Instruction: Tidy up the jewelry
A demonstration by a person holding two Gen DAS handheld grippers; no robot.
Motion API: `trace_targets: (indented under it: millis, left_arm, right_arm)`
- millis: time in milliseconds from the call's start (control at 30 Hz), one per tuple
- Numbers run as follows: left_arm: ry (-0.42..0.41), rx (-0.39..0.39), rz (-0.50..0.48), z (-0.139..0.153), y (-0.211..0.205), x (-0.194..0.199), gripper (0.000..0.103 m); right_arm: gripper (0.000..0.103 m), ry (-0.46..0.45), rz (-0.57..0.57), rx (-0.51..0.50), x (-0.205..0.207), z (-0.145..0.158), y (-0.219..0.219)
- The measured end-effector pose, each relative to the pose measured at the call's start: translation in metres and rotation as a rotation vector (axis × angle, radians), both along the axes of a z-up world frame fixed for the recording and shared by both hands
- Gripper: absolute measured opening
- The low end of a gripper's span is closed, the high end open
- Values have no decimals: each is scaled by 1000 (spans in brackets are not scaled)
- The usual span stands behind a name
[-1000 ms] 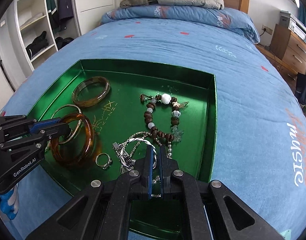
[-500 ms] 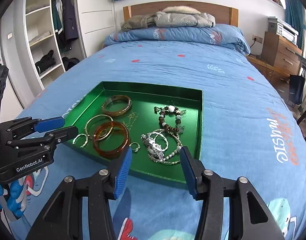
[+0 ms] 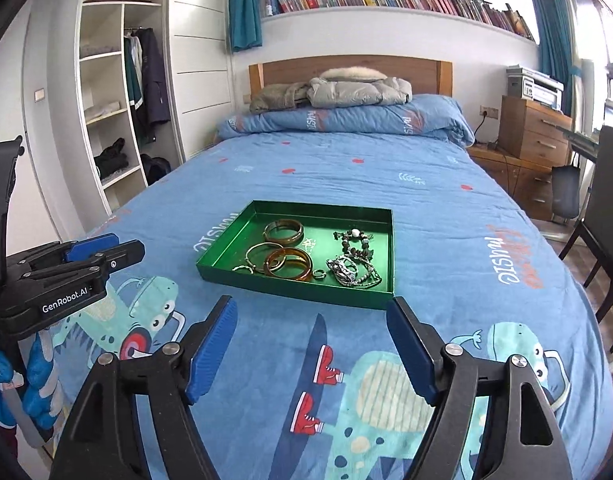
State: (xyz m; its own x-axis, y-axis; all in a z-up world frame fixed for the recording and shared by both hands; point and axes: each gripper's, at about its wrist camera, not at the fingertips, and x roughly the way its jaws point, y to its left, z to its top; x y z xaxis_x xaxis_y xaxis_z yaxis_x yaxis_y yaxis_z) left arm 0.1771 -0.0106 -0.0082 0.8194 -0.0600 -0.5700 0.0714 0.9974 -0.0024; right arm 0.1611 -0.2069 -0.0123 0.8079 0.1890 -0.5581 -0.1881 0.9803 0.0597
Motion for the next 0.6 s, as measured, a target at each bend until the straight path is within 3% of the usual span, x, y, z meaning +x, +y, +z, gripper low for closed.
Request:
trace_targets:
  millis: [367,600]
  left_arm:
    - [-83,0,41,30,23,-70,40]
    - [-106,5,76,34,36,-98,40]
  right_arm:
    - [87,-73,14,-23,-72,24,21]
    - [96,-95,5,-24,-93,28,24]
